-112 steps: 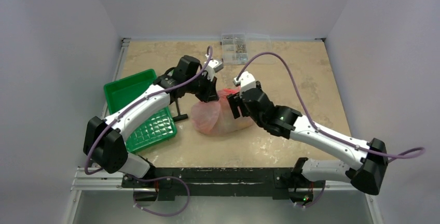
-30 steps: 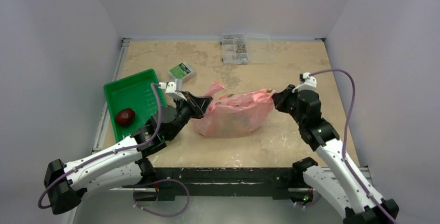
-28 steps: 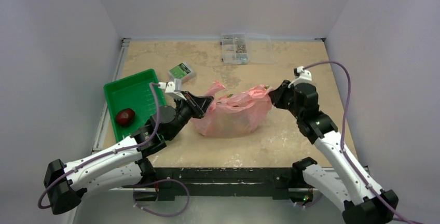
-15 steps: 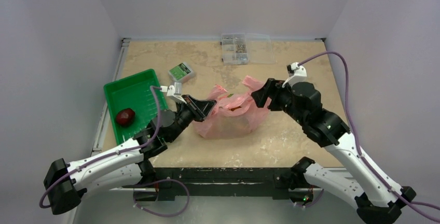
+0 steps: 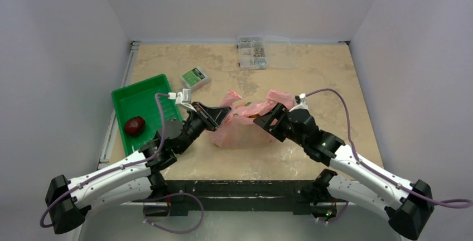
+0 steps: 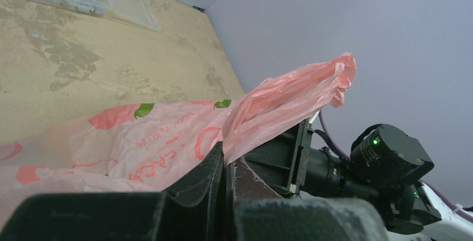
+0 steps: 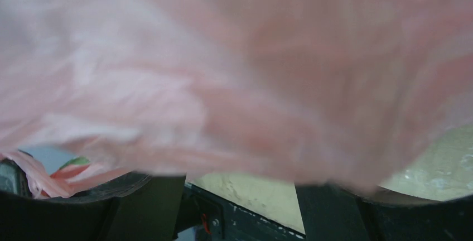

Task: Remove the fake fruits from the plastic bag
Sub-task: Adjust the plastic bag at the center of the board.

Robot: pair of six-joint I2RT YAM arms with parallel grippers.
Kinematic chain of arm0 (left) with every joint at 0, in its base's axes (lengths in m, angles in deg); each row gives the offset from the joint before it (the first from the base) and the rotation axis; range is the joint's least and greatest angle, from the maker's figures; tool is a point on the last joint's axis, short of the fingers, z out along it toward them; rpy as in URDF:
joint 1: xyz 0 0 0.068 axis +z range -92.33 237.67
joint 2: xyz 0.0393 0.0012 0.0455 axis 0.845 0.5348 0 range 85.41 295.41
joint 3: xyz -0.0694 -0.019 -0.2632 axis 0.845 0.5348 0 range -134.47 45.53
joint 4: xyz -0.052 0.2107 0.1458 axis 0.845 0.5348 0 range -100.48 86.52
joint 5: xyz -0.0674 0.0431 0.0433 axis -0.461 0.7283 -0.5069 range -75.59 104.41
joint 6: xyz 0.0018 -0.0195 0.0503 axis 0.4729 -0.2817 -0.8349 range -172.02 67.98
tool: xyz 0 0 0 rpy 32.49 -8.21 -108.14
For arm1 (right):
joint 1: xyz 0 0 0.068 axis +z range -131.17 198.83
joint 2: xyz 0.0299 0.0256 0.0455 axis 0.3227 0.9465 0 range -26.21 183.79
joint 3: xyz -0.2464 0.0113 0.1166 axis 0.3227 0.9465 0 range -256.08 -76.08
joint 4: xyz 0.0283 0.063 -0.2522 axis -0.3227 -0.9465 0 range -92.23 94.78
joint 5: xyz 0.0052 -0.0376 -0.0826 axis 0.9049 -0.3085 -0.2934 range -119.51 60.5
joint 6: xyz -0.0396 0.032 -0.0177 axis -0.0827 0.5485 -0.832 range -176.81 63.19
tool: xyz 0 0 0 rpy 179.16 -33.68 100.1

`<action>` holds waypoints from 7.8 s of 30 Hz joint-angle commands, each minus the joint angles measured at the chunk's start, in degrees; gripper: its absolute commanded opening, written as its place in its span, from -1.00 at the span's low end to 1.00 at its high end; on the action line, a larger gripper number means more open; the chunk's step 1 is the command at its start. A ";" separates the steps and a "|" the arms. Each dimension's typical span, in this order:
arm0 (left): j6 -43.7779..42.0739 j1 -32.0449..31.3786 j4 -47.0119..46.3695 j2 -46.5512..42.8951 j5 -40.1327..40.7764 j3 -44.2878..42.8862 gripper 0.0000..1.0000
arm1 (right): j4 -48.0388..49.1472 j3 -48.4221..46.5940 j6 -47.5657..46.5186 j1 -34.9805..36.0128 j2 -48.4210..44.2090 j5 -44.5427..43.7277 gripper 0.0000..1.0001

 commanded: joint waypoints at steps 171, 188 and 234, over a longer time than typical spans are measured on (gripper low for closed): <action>-18.74 -8.80 29.46 19.90 -13.63 -18.85 -0.95 | 11.94 8.15 -27.67 0.00 -4.16 10.50 -0.07; -10.45 -8.68 40.03 36.20 -0.74 -14.12 -1.00 | 3.36 11.76 -16.40 0.05 -3.16 -8.96 0.26; -6.47 -9.04 28.23 16.50 -14.73 -21.89 0.08 | 11.38 -13.85 -25.71 1.65 -5.91 52.37 0.91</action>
